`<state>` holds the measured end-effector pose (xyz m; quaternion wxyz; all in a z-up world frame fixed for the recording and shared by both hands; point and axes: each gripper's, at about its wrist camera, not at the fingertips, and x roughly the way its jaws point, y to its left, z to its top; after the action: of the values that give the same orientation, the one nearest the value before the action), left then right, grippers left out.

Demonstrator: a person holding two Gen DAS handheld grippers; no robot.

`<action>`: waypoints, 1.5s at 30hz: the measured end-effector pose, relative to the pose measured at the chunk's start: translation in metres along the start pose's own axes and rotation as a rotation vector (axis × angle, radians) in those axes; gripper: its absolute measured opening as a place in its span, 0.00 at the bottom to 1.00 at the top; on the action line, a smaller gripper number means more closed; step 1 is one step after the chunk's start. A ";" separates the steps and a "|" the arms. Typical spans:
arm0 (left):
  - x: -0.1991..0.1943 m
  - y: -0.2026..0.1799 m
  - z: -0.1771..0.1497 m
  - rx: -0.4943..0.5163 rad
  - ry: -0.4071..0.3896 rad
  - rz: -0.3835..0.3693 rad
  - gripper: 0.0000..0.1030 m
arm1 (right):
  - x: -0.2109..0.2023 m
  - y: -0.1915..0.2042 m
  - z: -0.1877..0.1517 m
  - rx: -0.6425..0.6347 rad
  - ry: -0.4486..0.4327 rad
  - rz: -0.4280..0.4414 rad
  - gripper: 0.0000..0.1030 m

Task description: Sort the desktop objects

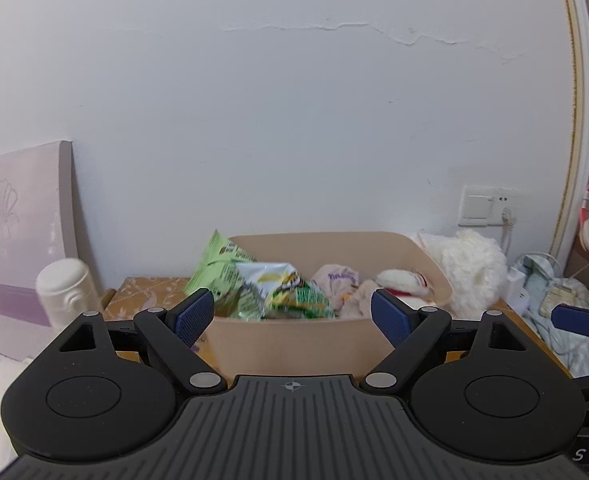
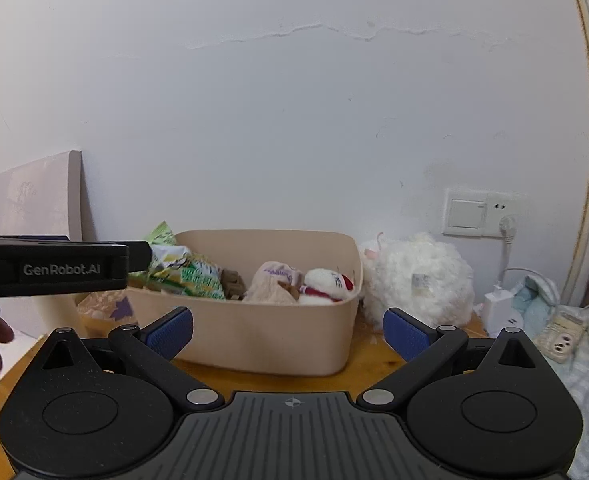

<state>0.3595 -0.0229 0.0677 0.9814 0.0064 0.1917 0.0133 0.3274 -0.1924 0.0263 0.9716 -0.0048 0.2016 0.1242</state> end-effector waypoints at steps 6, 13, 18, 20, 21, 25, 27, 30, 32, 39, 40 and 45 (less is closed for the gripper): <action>-0.051 0.014 -0.020 -0.007 -0.007 -0.010 0.85 | -0.032 0.000 -0.019 0.032 0.027 0.012 1.00; -0.094 0.021 -0.050 -0.016 0.023 0.001 0.85 | -0.075 0.000 -0.039 0.060 0.024 -0.004 1.00; -0.122 0.024 -0.067 -0.031 0.047 -0.002 0.85 | -0.098 0.005 -0.054 0.039 0.034 -0.003 1.00; -0.132 0.024 -0.074 -0.026 0.056 0.001 0.85 | -0.108 0.007 -0.058 0.041 0.035 0.006 1.00; -0.137 0.025 -0.077 -0.027 0.064 0.001 0.85 | -0.115 0.008 -0.061 0.041 0.034 0.008 1.00; -0.156 0.027 -0.089 -0.037 0.084 -0.006 0.85 | -0.135 0.010 -0.072 0.034 0.019 -0.013 1.00; -0.165 0.027 -0.095 -0.038 0.095 -0.013 0.85 | -0.145 0.011 -0.079 0.030 0.010 -0.032 1.00; -0.179 0.026 -0.105 -0.030 0.103 -0.016 0.85 | -0.160 0.010 -0.089 0.040 0.010 -0.033 1.00; -0.190 0.023 -0.113 -0.012 0.097 -0.007 0.85 | -0.169 0.008 -0.095 0.048 0.015 -0.028 1.00; -0.221 0.011 -0.134 0.011 0.120 -0.038 0.85 | -0.201 0.009 -0.109 0.044 0.003 -0.032 1.00; -0.225 0.009 -0.136 0.016 0.125 -0.047 0.85 | -0.206 0.009 -0.110 0.044 0.000 -0.032 1.00; -0.245 0.004 -0.147 0.016 0.133 -0.059 0.85 | -0.227 0.008 -0.118 0.055 -0.004 -0.022 1.00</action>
<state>0.0773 -0.0252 0.0233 0.9664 0.0076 0.2565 -0.0170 0.0777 -0.2461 0.0070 0.9731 0.0201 0.2027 0.1081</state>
